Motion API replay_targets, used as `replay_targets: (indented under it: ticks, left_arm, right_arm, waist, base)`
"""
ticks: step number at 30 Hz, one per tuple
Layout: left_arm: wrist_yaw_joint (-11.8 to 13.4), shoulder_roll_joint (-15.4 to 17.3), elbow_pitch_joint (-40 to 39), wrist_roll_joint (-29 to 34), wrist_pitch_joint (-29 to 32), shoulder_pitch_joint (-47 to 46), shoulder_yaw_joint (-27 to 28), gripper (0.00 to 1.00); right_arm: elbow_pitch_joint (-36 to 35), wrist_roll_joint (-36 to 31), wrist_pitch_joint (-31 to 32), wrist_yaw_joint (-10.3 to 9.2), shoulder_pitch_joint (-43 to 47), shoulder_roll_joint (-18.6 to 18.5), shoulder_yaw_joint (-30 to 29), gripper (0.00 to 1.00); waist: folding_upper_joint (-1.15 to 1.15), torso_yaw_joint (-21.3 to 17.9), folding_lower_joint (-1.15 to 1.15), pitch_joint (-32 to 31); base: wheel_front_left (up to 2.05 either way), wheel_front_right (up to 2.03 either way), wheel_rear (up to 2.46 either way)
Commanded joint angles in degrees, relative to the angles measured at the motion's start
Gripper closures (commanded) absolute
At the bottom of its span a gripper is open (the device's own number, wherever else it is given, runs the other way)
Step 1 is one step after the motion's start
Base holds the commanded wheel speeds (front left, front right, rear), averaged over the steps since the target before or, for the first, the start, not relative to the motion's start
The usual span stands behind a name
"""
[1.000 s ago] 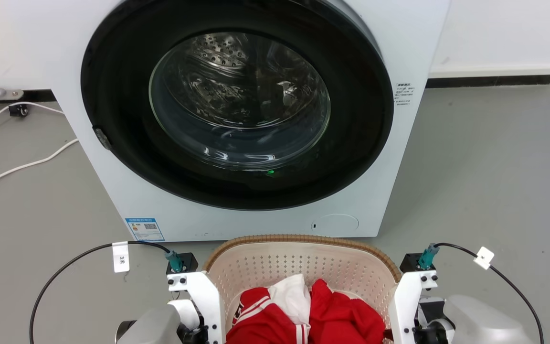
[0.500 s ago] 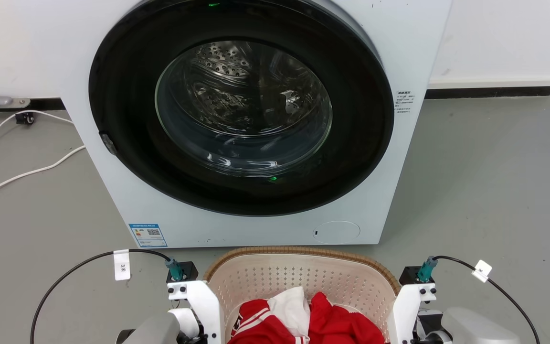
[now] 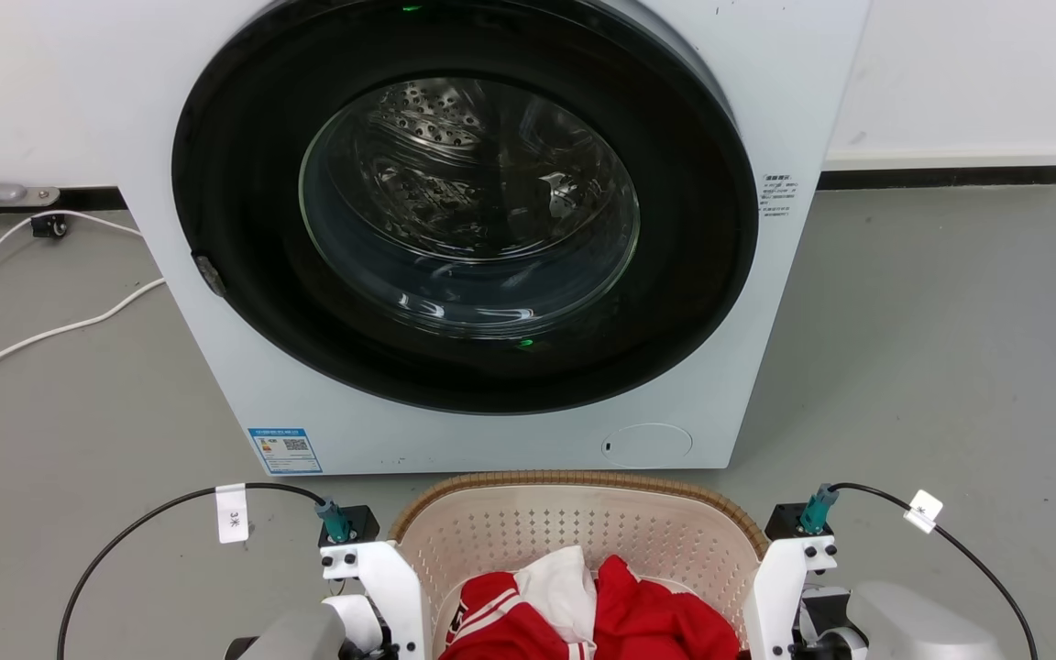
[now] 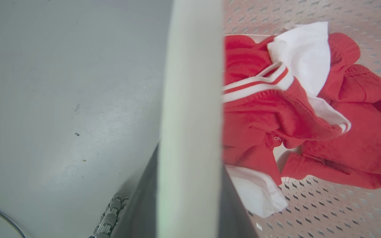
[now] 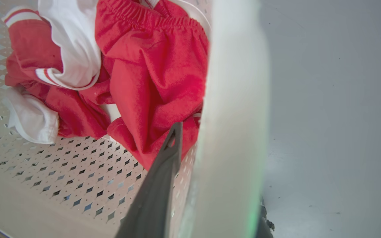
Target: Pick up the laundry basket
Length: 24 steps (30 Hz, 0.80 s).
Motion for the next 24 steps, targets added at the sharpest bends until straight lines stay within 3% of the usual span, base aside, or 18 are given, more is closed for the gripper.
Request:
replay_targets:
  ticks: [1, 24]
  left_arm:
    - [-0.52, -0.96, -0.38, -0.33, -0.06, 0.29, -0.14, 1.00]
    - [-0.67, -0.99, -0.43, -2.50, -0.32, -0.17, -2.07, 1.00]
  right_arm:
    - [-0.94, 0.10, 0.29, 0.94, -0.89, 1.36, 0.21, 1.00]
    - [-0.86, 0.30, -0.54, 0.94, -1.18, 1.45, 0.69, 1.00]
  waist:
    - [0.00, -0.02, 0.00, 0.05]
    - [0.00, 0.15, 0.00, 0.36]
  base:
    - [0.00, 0.00, 0.00]
    - [0.00, 0.00, 0.00]
